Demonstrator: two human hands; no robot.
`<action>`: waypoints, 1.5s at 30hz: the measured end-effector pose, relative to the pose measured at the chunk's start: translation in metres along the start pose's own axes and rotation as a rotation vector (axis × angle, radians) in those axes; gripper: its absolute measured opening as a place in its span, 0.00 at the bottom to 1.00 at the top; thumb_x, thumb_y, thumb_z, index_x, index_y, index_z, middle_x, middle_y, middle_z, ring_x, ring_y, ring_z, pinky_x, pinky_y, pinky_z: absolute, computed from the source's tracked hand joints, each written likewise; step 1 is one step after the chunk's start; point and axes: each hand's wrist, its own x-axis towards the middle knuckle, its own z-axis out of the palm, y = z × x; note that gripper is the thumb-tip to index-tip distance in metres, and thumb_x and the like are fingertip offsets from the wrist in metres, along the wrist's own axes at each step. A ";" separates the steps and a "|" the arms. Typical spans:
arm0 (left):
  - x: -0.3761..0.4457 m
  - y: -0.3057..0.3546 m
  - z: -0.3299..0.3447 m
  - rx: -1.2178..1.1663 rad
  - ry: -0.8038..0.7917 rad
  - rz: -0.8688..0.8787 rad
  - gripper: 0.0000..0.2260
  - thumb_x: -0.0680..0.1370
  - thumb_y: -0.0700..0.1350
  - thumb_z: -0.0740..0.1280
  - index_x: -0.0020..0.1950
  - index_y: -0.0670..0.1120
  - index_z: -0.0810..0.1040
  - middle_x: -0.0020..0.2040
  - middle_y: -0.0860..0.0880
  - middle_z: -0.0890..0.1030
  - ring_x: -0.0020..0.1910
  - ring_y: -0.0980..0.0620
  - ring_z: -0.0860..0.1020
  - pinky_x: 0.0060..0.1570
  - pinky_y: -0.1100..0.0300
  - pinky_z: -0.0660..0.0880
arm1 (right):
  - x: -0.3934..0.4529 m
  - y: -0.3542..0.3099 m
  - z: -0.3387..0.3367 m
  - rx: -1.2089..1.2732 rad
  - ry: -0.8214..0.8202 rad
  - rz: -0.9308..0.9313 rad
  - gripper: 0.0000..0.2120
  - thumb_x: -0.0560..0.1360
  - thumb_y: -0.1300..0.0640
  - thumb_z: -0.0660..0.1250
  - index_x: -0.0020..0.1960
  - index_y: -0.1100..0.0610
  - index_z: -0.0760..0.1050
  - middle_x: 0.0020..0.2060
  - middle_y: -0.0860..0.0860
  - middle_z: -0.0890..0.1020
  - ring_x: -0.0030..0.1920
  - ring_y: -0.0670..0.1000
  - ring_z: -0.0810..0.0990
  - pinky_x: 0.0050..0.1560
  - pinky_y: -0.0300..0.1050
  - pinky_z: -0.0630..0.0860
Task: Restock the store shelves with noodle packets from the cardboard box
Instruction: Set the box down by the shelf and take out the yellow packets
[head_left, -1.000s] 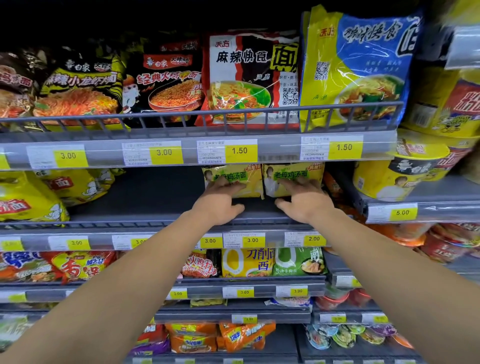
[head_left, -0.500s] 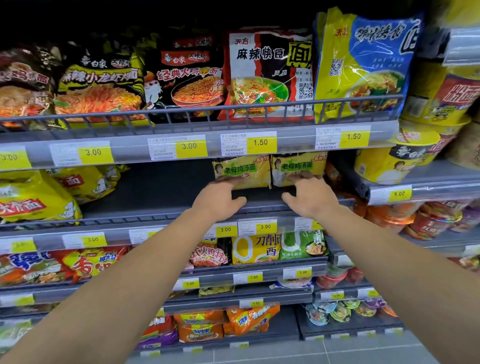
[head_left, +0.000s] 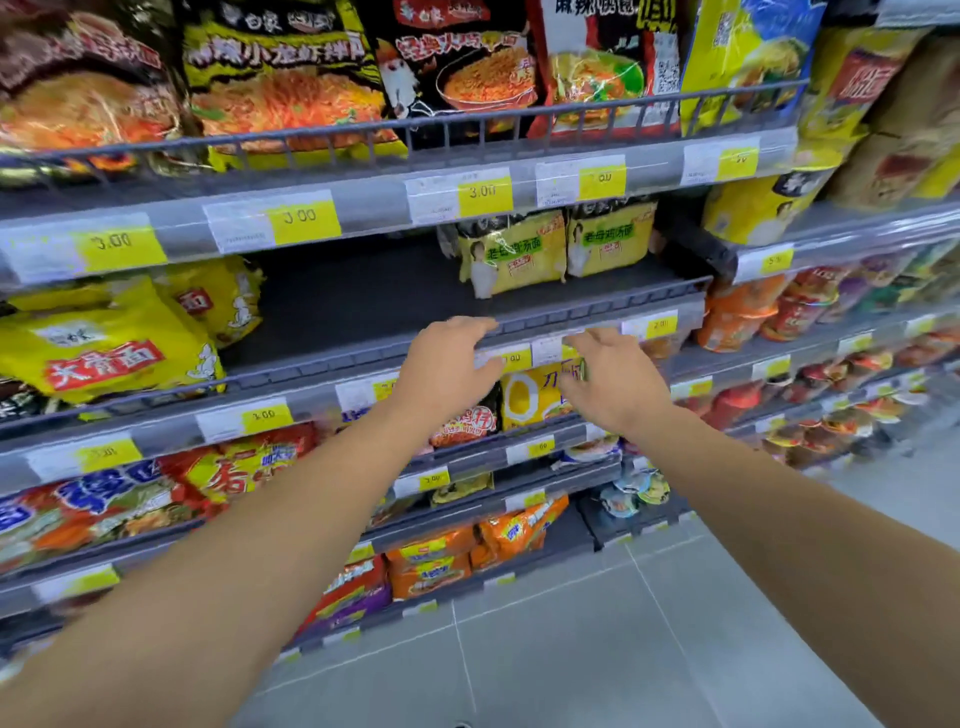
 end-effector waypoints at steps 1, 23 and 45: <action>-0.014 -0.002 -0.002 0.006 0.005 0.003 0.22 0.77 0.49 0.67 0.70 0.47 0.73 0.67 0.45 0.76 0.66 0.44 0.73 0.65 0.52 0.69 | -0.012 -0.009 0.003 -0.009 -0.009 -0.010 0.27 0.78 0.46 0.62 0.74 0.54 0.65 0.70 0.57 0.67 0.69 0.62 0.66 0.66 0.55 0.70; -0.460 -0.066 0.003 0.006 -0.213 -0.429 0.24 0.75 0.49 0.69 0.71 0.47 0.72 0.67 0.45 0.76 0.66 0.45 0.73 0.65 0.56 0.68 | -0.318 -0.208 0.161 0.094 -0.344 -0.256 0.27 0.75 0.47 0.65 0.72 0.54 0.69 0.67 0.54 0.71 0.66 0.60 0.69 0.67 0.53 0.69; -0.803 -0.259 -0.125 -0.172 -0.185 -0.767 0.21 0.77 0.45 0.67 0.70 0.45 0.73 0.57 0.42 0.81 0.54 0.42 0.79 0.47 0.57 0.74 | -0.476 -0.529 0.292 -0.016 -0.620 -0.403 0.27 0.76 0.47 0.63 0.73 0.52 0.67 0.71 0.52 0.68 0.71 0.57 0.64 0.69 0.51 0.67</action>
